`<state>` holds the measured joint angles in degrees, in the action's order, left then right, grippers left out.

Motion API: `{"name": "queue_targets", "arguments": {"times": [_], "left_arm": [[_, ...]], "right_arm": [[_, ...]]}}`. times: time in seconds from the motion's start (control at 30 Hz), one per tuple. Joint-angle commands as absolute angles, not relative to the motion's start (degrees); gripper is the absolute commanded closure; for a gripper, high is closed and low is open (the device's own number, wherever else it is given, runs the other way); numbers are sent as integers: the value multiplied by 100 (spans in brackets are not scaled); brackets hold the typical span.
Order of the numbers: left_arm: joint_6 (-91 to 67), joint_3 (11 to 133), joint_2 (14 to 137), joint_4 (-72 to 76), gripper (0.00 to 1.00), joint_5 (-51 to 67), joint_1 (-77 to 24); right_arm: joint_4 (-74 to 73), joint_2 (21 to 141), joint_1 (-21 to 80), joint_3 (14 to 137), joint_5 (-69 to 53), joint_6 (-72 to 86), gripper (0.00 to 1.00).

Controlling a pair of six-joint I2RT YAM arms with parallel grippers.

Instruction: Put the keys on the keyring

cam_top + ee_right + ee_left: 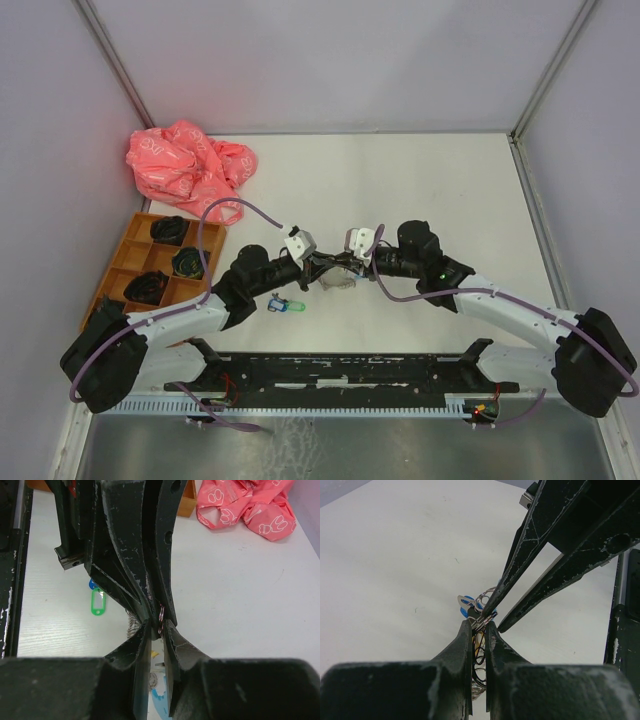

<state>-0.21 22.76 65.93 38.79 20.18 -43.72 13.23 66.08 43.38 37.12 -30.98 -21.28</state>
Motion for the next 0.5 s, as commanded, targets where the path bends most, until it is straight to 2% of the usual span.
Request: {"name": "queue_targets", "arguments": {"times": [0.0,0.1,0.17,0.33,0.47], "left_arm": [[-194,2343,6443,4294,97,2233,-4355],[-157,2341,6442,4236,96,2188,-4359],[-110,2344,6442,4173,91,2149,-4359],[157,2362,6418,3870,73,1927,-4366],[412,2339,6325,3694,64,1757,-4368]], "right_arm": [[1605,6634,4333,3816,-3088,-2062,80],[1477,6636,4334,3902,-3136,-2032,90],[1304,6629,4333,4006,-3133,-1994,98],[481,6629,4332,4451,-3025,-1713,99],[-282,6673,4334,4886,-2690,-1275,99]]}}
